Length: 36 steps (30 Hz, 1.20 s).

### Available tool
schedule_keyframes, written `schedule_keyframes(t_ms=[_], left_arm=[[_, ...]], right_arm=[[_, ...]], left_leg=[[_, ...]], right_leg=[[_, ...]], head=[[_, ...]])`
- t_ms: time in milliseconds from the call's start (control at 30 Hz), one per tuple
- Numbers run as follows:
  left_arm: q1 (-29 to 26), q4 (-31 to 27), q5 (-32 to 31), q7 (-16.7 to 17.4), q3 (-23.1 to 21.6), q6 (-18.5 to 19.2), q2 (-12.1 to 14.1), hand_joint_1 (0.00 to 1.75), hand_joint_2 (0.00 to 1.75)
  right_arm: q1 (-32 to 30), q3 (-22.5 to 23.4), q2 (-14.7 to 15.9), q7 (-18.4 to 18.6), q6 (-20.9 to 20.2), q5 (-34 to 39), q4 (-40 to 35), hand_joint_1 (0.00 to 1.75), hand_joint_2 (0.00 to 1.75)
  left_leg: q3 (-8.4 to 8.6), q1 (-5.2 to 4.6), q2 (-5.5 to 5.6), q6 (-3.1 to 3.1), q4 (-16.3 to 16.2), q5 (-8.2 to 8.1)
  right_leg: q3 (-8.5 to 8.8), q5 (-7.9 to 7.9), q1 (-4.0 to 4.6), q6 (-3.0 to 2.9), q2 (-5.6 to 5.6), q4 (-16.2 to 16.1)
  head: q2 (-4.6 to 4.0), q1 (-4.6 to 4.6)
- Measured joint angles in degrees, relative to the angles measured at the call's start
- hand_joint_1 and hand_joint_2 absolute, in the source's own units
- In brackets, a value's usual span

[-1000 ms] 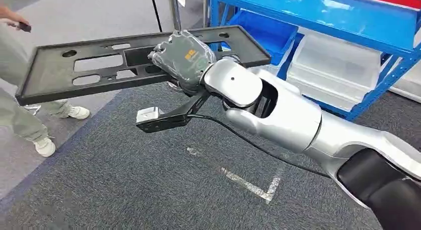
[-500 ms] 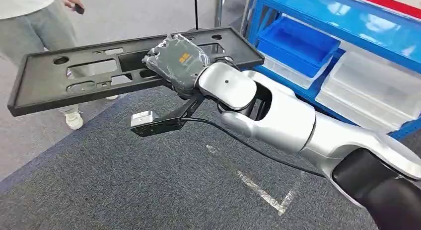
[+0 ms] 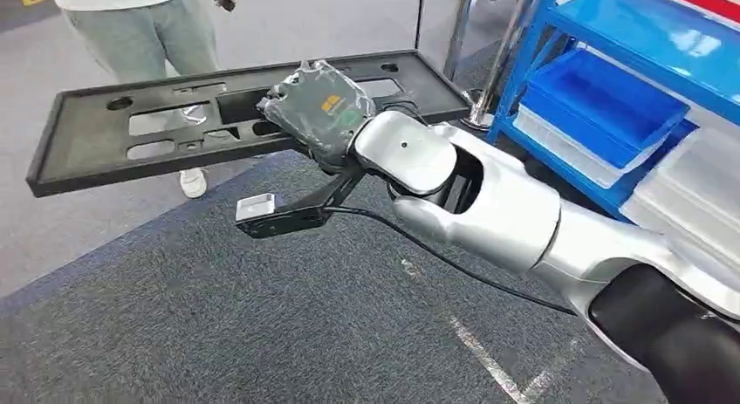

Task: Take the parts from the cabinet and place them on the table.

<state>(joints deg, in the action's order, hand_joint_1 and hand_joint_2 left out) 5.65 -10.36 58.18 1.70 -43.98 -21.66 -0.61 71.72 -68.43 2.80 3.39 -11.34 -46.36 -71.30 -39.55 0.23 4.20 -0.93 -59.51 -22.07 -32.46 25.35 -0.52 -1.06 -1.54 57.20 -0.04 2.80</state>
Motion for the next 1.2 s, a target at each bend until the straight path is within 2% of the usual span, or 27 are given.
schedule_keyframes(t_ms=[33,67,133,167,200,267,300,333,367,467,500,533,567,633,667,700,767,800,833,933,967,1000,1033,1067,1133,1167,1200], left_arm=[[0.02,0.0,-0.02,-0.04,0.0,0.15,-0.02,0.0,1.75],[0.16,0.0,-0.04,-0.04,0.0,0.33,-0.02,0.0,1.75],[0.26,0.0,-0.04,-0.04,-0.02,0.44,-0.02,0.0,1.75],[0.27,0.0,-0.11,0.11,-0.07,0.5,-0.02,0.0,1.75],[0.24,0.0,-0.24,0.43,-0.13,0.74,0.02,0.0,1.75],[0.06,0.0,-0.33,0.63,-0.26,1.81,0.18,0.0,1.75],[0.17,0.0,-0.31,0.52,-0.26,2.54,0.31,0.0,1.75],[0.22,0.0,-0.26,0.44,-0.28,2.99,0.2,0.0,1.75],[0.25,0.0,-0.22,0.33,-0.35,3.26,0.22,0.0,1.75],[-0.07,0.02,0.09,0.35,-0.74,3.41,0.26,0.0,1.75],[-0.25,0.02,0.15,0.42,-0.9,3.37,0.31,0.0,1.75],[-0.22,0.02,0.2,0.44,-0.94,3.37,0.33,0.0,1.75],[-0.1,0.02,0.24,0.46,-0.94,3.34,0.35,0.0,1.75],[0.02,0.02,0.33,0.26,-1.03,3.21,0.35,0.0,1.75],[0.07,0.02,0.46,0.13,-1.11,3.17,0.35,0.0,1.75],[0.07,0.02,0.61,0.09,-1.18,3.1,0.35,0.0,1.75],[0.08,0.02,0.59,0.07,-1.2,2.75,0.35,0.0,1.75],[-0.01,0.02,0.59,0.09,-1.2,2.58,0.35,0.0,1.75],[0.06,0.02,0.57,0.15,-1.22,2.51,0.24,0.0,1.75],[-0.01,0.02,0.42,0.35,-1.27,2.23,0.29,0.0,1.75],[-0.08,0.04,0.4,0.48,-1.29,2.23,0.31,0.0,1.75],[-0.11,0.02,0.35,0.48,-1.29,2.14,0.46,0.0,1.75],[-0.14,0.04,0.24,0.5,-1.29,2.16,0.26,0.0,1.75],[-0.06,0.04,0.22,0.5,-1.29,2.16,0.26,0.0,1.75],[0.19,0.04,0.18,0.46,-1.31,2.16,0.26,0.0,1.75],[0.21,0.04,0.18,0.39,-1.29,2.16,0.26,0.0,1.75],[0.22,0.04,0.17,0.31,-1.31,2.16,0.26,0.0,1.75]], right_arm=[[0.38,0.0,0.02,0.0,-0.26,-0.11,-0.02,1.75,1.75],[0.67,0.0,0.07,0.0,-0.59,-0.15,0.0,1.75,1.75],[0.55,0.0,0.13,0.0,-1.31,-0.39,0.02,1.75,1.75],[0.51,-0.02,0.15,0.0,-1.6,-0.55,0.04,1.75,1.75],[0.53,-0.02,0.28,0.09,-1.9,-0.76,0.07,1.75,1.75],[1.13,-0.02,0.72,2.16,-3.74,-0.68,0.15,1.75,1.75],[2.09,-0.02,1.23,2.89,-4.51,-0.43,0.24,1.75,1.75],[3.17,-0.02,1.81,4.04,-6.01,0.31,0.72,1.75,1.75],[4.79,-0.02,2.63,3.76,-6.34,0.74,1.36,1.75,1.75],[8.89,-0.02,4.24,1.57,-6.4,1.64,3.66,1.75,1.75],[9.93,-0.02,4.88,1.2,-6.38,1.77,4.59,1.75,1.75],[10.96,-0.02,5.2,1.31,-6.36,1.81,5.14,1.75,1.75],[11.78,0.0,5.94,1.59,-6.38,1.97,5.68,1.75,1.75],[12.16,0.0,7.13,2.1,-6.45,2.21,6.71,1.75,1.75],[12.16,0.0,7.63,2.1,-6.54,2.45,7.15,1.75,1.75],[12.19,0.0,8.09,2.12,-6.69,2.58,7.52,1.75,1.75],[12.77,0.0,8.83,2.45,-6.67,2.71,7.91,1.75,1.75],[13.19,0.0,9.27,2.6,-6.64,2.78,8.11,1.75,1.75],[13.55,0.0,9.71,2.84,-6.56,2.84,8.35,1.75,1.75],[13.68,0.0,10.08,2.93,-6.53,3.06,8.81,1.75,1.75],[13.77,0.0,10.08,2.93,-6.51,3.1,8.94,1.75,1.75],[13.87,0.0,10.12,3.01,-6.45,3.1,9.14,1.75,1.75],[14.03,0.0,10.16,3.02,-6.36,3.13,9.2,1.75,1.75],[14.27,0.0,10.23,3.02,-6.38,3.15,9.4,1.75,1.75],[14.39,0.0,10.45,2.99,-6.36,3.15,9.75,1.75,1.75],[14.34,0.0,10.47,2.95,-6.36,3.17,9.9,1.75,1.75],[14.33,0.0,10.47,2.91,-6.36,3.17,10.03,1.75,1.75]], left_leg=[[-1.26,0.25,-2.33,-0.53,-2.81,-1.84],[-3.16,0.59,-3.32,-1.01,-6.87,-3.81],[-6.68,1.07,-3.84,-1.75,-14.09,-6.17],[-6.92,1.33,-3.94,-2.06,-14.51,-5.68],[-5.5,1.59,-4.11,-2.34,-11.98,-4.0],[-0.24,1.73,-5.59,-2.62,-2.76,0.07],[1.16,1.29,-7.14,-2.68,0.84,-0.31],[1.46,0.77,-7.2,-1.77,0.1,-0.2],[1.01,0.75,-6.28,-0.57,0.26,-0.31],[0.92,0.88,-4.28,0.9,0.26,-0.37],[0.99,1.1,-3.67,1.1,0.43,-0.31],[0.98,1.04,-3.45,1.56,0.44,-0.25],[0.96,0.97,-2.92,1.85,0.43,-0.21],[0.97,0.76,-1.34,2.1,0.42,-0.26],[1.02,0.67,-0.42,2.12,0.4,-0.27],[1.07,0.62,0.59,2.12,0.36,-0.27],[1.14,0.55,2.37,2.1,0.19,-0.27],[0.98,0.69,3.08,2.08,0.15,-0.28],[0.56,0.4,3.64,1.71,-0.1,-0.14],[0.05,1.33,5.96,0.68,0.54,0.5],[-0.07,1.03,6.93,0.23,0.61,0.78],[-0.3,0.69,4.37,0.24,0.12,0.3],[-1.19,0.22,0.12,-0.16,-2.06,-1.13],[-3.07,0.46,-2.05,-0.45,-5.8,-3.03],[-7.2,0.8,-3.63,-0.78,-14.33,-6.46],[-8.22,0.87,-3.85,-0.92,-16.46,-6.82],[-7.79,0.88,-3.94,-0.97,-15.86,-5.99]], right_leg=[[0.13,-0.03,0.0,-0.36,0.86,-0.11],[0.12,-0.02,0.06,-0.34,1.68,-0.08],[0.07,0.16,0.02,-0.27,3.54,0.06],[0.03,0.31,-0.06,-0.14,4.43,0.16],[0.04,0.54,-0.14,0.09,5.35,0.34],[0.15,1.13,-0.44,0.74,6.76,0.94],[0.13,1.54,-0.65,1.19,7.56,1.44],[-0.16,1.77,0.16,1.63,8.18,1.49],[-0.15,2.0,0.09,2.06,8.82,1.67],[0.29,2.48,0.21,2.96,10.24,1.58],[0.04,3.34,-0.28,3.26,8.08,2.45],[-1.12,5.13,-0.3,3.18,5.08,5.01],[-3.32,7.36,-0.25,3.08,3.24,9.42],[-7.81,10.19,-0.01,3.04,1.72,18.15],[-8.9,9.66,0.01,2.94,1.56,19.41],[-8.69,7.92,0.01,2.72,1.47,17.98],[-5.54,2.34,0.04,1.98,0.15,9.51],[-3.74,-0.17,-0.1,1.56,-2.68,4.68],[-2.79,0.33,-0.48,1.25,-5.19,3.14],[-2.71,0.3,0.14,1.43,-3.12,2.72],[-2.41,0.05,-0.3,1.11,-2.16,2.09],[-1.91,-0.2,-0.6,0.9,-0.93,1.56],[-1.65,-0.24,-0.55,0.52,-0.24,1.34],[-1.58,-0.18,-0.38,0.14,0.6,1.34],[-1.55,-0.03,-0.05,-0.06,2.49,1.43],[-1.56,0.06,0.0,-0.08,3.4,1.49],[-1.54,0.17,0.03,-0.05,4.32,1.57]], head=[[0.0,0.46],[0.0,0.46],[0.0,0.5],[0.0,0.5],[0.0,0.5],[0.0,0.5],[0.0,0.52],[0.0,0.55],[0.0,0.28],[0.0,0.0],[0.0,-0.2],[0.0,-0.2],[0.0,-0.35],[0.0,-0.46],[0.0,-0.44],[0.0,-0.46],[0.0,-0.53],[0.0,-0.5],[0.0,-0.26],[0.0,-0.37],[0.0,-0.38],[0.0,-0.35],[0.0,0.53],[0.0,0.63],[0.0,0.7],[0.0,0.61],[0.0,0.68]])
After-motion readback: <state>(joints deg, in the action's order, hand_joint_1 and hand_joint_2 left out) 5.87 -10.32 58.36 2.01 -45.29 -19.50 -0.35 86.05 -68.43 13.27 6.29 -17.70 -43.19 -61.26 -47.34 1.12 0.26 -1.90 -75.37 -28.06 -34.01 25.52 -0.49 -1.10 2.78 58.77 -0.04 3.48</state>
